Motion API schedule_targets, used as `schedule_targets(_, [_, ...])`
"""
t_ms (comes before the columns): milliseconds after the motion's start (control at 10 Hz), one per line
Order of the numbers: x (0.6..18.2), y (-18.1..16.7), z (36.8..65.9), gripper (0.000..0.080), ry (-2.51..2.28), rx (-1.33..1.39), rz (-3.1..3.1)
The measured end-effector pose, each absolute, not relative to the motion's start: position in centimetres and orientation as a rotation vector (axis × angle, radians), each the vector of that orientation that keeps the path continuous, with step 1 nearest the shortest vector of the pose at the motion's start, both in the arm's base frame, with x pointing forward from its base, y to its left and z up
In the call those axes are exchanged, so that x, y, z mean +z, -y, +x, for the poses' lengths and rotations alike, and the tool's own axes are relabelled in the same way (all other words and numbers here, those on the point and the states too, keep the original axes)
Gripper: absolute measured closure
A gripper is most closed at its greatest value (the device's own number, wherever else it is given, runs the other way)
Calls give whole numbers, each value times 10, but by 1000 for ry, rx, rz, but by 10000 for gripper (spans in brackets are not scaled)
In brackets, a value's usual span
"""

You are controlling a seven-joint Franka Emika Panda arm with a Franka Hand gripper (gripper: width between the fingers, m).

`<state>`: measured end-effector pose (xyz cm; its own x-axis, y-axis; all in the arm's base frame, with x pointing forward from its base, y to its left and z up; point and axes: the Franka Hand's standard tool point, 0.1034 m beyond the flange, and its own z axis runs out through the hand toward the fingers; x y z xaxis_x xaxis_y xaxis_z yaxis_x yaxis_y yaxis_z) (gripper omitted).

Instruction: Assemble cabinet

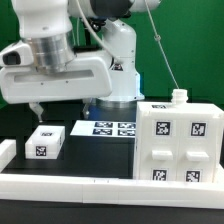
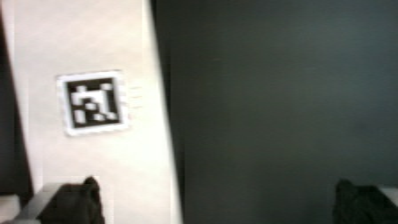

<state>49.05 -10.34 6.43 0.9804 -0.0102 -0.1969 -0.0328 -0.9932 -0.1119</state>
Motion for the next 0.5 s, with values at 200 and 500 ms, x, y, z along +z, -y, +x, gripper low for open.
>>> schedule_targets(200, [60,131,488,151,135,263,-3081])
schedule_targets(500, [57,127,489,151,181,240,-3100])
